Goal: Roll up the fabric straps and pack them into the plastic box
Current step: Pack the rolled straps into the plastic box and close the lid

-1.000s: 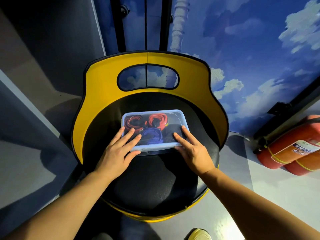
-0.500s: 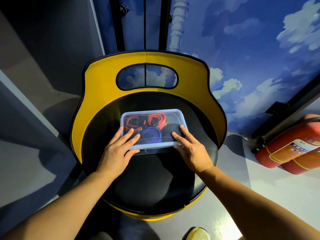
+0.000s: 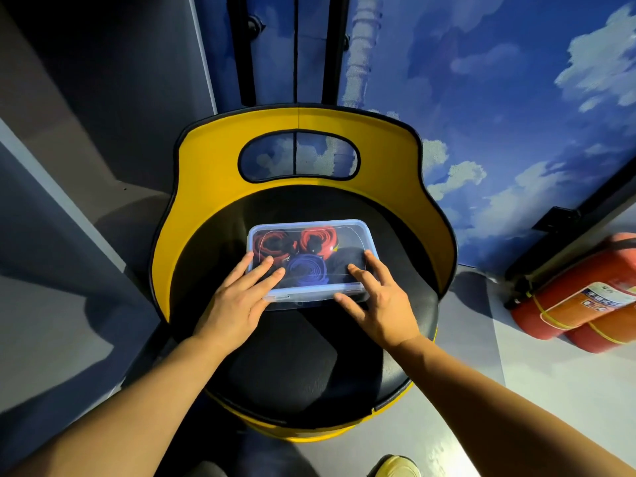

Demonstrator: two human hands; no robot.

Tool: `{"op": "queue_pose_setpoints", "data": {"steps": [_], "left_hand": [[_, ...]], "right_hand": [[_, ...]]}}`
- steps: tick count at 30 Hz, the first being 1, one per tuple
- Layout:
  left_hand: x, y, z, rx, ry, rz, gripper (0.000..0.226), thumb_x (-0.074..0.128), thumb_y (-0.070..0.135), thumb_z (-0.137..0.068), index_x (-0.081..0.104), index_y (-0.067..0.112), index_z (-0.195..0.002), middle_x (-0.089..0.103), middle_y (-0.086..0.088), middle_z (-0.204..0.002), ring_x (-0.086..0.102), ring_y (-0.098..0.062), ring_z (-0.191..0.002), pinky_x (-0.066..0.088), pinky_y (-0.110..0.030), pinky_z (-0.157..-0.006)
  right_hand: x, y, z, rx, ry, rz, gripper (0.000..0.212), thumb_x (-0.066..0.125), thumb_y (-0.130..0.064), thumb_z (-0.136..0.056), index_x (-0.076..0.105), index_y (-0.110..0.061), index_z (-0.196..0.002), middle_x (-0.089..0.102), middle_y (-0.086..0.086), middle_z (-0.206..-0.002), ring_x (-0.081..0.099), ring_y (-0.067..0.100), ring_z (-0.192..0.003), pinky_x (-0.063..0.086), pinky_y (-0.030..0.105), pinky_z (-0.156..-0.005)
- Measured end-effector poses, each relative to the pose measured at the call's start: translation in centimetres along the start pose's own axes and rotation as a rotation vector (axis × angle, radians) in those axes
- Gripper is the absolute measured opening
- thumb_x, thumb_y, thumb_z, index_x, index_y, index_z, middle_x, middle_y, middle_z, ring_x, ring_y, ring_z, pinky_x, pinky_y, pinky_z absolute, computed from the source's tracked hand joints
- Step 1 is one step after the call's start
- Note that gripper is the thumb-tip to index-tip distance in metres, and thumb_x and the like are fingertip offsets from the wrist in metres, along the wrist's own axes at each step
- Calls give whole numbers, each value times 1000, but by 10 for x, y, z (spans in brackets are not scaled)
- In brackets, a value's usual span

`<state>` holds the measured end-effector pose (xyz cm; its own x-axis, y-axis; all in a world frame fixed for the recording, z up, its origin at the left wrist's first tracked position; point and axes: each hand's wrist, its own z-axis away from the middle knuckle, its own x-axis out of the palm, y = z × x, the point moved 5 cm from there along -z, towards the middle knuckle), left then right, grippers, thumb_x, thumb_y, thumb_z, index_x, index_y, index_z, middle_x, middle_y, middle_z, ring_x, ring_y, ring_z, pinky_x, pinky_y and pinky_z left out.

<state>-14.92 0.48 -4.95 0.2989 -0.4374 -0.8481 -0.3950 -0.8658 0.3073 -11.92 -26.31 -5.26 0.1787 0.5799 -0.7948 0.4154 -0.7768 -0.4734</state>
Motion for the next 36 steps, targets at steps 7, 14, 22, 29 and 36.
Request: {"op": "queue_pose_setpoints", "data": {"steps": [7, 14, 22, 29, 36], "left_hand": [[2, 2, 0, 57, 45, -41, 61, 78, 6, -82, 59, 14, -139, 55, -8, -146, 38, -37, -144, 37, -49, -113], [-1, -3, 2, -45, -47, 126, 67, 78, 38, -83, 54, 25, -144, 44, 4, -155, 23, -23, -153, 31, -43, -118], [1, 2, 1, -77, 39, 136, 57, 81, 25, -80, 64, 18, -134, 56, -2, -144, 36, -29, -146, 39, -46, -115], [4, 3, 1, -84, 108, 135, 57, 85, 19, -75, 68, 13, -129, 62, -6, -137, 41, -31, -143, 43, -48, -111], [-5, 3, -1, -161, 12, 218, 59, 82, 26, -81, 63, 21, -136, 53, 2, -147, 30, -22, -150, 37, -49, -117]], "right_hand": [[8, 0, -5, 30, 49, -29, 61, 65, -64, -82, 63, -18, -122, 45, 10, -148, 61, 31, -120, 58, 40, -90], [14, 1, -4, 44, 83, -4, 57, 73, -52, -81, 65, -13, -122, 49, 13, -144, 61, 34, -117, 57, 43, -91], [11, 2, -2, 12, 65, -21, 60, 69, -57, -85, 62, -15, -127, 46, 13, -147, 57, 32, -123, 56, 45, -94], [10, -1, -4, 56, 70, -61, 50, 82, -41, -79, 65, -16, -119, 52, 14, -143, 61, 34, -119, 56, 45, -94], [-1, -3, -1, 19, -16, -77, 56, 70, -53, -87, 60, -22, -132, 40, 4, -154, 54, 23, -130, 55, 37, -97]]}}
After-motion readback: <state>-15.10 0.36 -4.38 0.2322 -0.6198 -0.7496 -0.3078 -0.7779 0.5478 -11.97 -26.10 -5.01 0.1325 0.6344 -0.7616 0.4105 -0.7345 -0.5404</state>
